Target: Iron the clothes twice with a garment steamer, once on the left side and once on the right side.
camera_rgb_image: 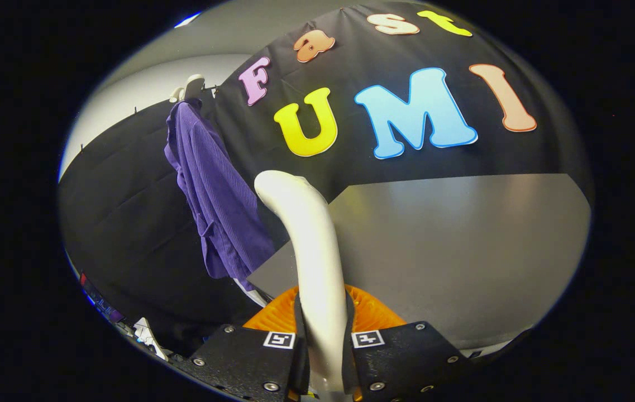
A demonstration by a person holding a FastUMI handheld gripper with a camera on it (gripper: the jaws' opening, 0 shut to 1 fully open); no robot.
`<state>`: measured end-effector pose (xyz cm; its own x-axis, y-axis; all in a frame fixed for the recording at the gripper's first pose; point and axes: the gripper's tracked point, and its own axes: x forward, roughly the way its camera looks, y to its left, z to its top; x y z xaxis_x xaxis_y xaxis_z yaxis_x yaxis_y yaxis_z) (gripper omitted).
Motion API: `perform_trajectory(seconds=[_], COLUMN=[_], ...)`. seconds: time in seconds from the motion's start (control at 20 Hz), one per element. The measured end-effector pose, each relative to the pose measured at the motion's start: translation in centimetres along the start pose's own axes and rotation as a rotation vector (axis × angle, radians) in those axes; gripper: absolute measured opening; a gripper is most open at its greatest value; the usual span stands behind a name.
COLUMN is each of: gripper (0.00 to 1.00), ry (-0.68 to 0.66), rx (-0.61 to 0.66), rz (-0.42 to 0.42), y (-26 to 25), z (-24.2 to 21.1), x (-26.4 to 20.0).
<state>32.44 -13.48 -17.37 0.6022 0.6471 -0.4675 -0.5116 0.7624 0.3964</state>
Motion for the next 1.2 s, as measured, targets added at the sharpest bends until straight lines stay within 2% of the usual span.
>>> perform_trajectory(seconds=[0.25, 0.45, 0.65, 1.0, 1.05, 1.2], gripper=[0.22, 0.22, 0.22, 0.22, 0.22, 0.22], ry=[-0.058, -0.154, -0.194, -0.226, -0.235, -0.250], rx=[0.007, -0.073, -0.135, -0.132, -0.138, -0.195], rz=[-0.072, -0.128, -0.191, -0.288, -0.309, -0.447], y=[2.5, 6.3, 11.6, 22.7, 24.1, 26.7], z=[-1.6, -2.6, -5.1, -9.5, -10.0, -11.2], x=[-2.0, -3.9, -5.3, -6.8, -6.7, -6.3])
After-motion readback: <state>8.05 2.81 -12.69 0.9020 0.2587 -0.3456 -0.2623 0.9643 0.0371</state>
